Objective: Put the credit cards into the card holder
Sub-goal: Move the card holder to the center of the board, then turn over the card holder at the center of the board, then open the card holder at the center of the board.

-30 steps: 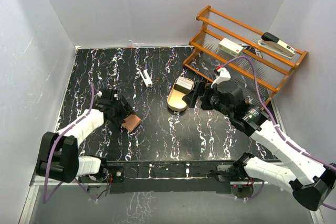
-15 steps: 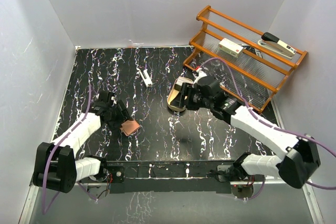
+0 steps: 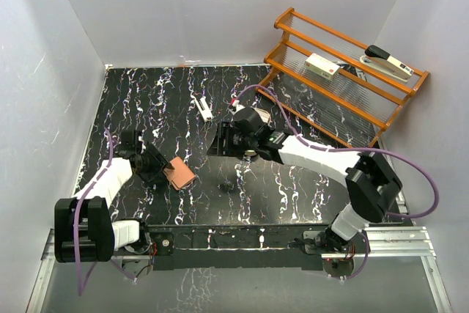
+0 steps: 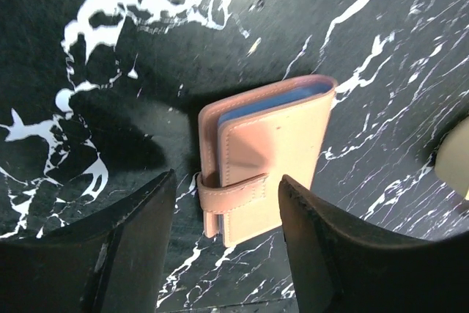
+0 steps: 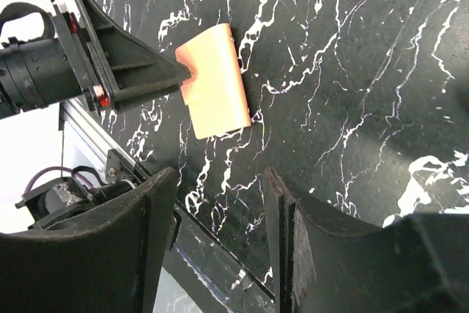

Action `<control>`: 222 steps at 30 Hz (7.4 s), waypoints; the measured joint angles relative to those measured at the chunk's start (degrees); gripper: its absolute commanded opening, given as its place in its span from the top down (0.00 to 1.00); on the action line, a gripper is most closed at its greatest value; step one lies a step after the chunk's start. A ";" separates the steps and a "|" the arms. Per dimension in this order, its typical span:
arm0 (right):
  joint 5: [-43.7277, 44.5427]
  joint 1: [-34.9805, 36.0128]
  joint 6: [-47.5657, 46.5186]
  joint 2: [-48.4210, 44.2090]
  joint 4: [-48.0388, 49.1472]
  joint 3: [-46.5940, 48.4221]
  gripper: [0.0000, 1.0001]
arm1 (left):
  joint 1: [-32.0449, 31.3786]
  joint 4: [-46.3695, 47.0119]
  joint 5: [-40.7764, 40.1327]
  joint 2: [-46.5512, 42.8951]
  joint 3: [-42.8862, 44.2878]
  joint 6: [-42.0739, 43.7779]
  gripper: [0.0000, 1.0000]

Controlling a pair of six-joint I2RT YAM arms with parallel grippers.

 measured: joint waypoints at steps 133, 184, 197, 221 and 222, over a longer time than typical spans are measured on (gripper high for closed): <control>26.56 16.65 -13.51 6.78 -22.99 3.58 0.64 | -14.56 23.19 27.54 0.70 -12.13 -12.96 0.46; 29.53 15.10 -15.19 9.68 -16.15 -1.81 1.00 | -21.51 29.99 26.60 9.11 -11.72 -16.44 0.46; 26.25 14.60 -11.87 6.86 -15.08 -2.97 1.00 | -21.53 19.58 21.84 7.41 -5.29 -11.63 0.41; 18.38 12.00 2.71 -12.09 -2.62 -12.85 1.00 | -21.53 6.91 22.99 1.38 1.01 -1.86 0.22; 18.34 11.82 2.73 -12.09 -2.38 -12.98 1.00 | -21.53 7.15 23.19 1.42 0.87 -1.84 0.23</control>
